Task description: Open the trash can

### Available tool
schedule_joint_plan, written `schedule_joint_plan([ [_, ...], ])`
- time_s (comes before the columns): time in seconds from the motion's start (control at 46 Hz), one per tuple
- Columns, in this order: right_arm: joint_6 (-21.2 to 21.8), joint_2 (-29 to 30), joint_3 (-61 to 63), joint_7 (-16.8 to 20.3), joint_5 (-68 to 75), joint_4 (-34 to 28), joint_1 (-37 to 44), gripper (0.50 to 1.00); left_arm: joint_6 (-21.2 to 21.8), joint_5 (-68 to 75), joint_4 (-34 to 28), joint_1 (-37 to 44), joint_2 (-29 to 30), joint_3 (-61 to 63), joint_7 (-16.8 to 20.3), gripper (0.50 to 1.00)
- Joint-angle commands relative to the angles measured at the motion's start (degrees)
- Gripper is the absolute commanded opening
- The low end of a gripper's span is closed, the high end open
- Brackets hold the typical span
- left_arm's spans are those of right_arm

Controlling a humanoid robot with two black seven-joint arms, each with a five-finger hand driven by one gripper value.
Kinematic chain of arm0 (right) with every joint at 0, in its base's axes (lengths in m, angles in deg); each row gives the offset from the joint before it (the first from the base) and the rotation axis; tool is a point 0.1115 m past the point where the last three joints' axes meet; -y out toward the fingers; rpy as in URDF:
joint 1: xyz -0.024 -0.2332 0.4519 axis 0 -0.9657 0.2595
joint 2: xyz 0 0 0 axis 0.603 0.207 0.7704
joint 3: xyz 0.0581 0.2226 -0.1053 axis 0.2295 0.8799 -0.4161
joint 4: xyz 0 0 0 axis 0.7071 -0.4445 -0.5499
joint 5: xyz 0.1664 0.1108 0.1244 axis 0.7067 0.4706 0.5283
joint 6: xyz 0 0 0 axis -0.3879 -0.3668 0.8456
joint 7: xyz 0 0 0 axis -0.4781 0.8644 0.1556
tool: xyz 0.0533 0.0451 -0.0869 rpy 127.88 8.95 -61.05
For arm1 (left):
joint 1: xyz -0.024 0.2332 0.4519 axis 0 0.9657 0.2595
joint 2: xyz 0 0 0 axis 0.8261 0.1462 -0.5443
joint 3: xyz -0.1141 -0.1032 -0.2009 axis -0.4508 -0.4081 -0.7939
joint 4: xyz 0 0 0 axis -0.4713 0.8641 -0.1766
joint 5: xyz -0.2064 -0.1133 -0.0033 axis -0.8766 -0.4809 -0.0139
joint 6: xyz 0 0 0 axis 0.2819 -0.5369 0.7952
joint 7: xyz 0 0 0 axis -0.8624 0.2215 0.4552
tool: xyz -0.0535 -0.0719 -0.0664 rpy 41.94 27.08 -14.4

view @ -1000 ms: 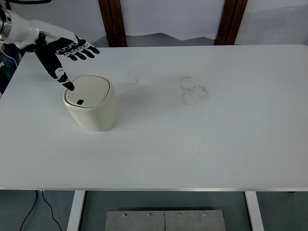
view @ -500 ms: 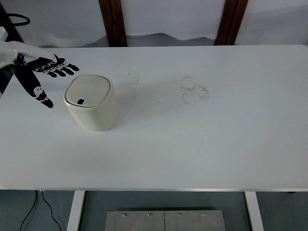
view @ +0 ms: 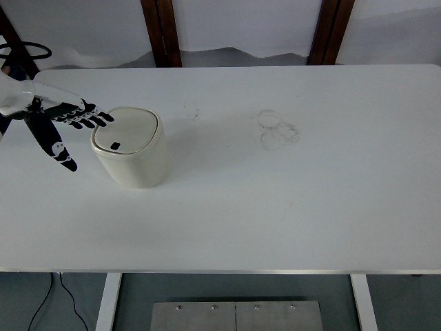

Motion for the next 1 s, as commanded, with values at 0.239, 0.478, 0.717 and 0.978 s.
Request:
schedule_joint_plan([
  [0.239,0.0,0.0,0.0,0.1,0.0,0.0,0.0,0.995,0.0,0.0,-0.2,0.6,-0.4,0.0,0.0,1.000],
  [0.478,0.0,0.0,0.0,0.0,0.0,0.0,0.0,0.995,0.0,-0.8,-1.1,1.2,-2.9,-0.4,0.1,1.000],
  [0.717,0.0,0.0,0.0,0.0,0.0,0.0,0.0,0.995,0.0,-0.9,-1.3,1.4,-3.7,-0.4,0.1,1.000],
  [0.978,0.0,0.0,0.0,0.1,0.0,0.0,0.0,0.995,0.0,-0.9,-1.4,2.6,-4.4,-0.5,0.2,1.000],
])
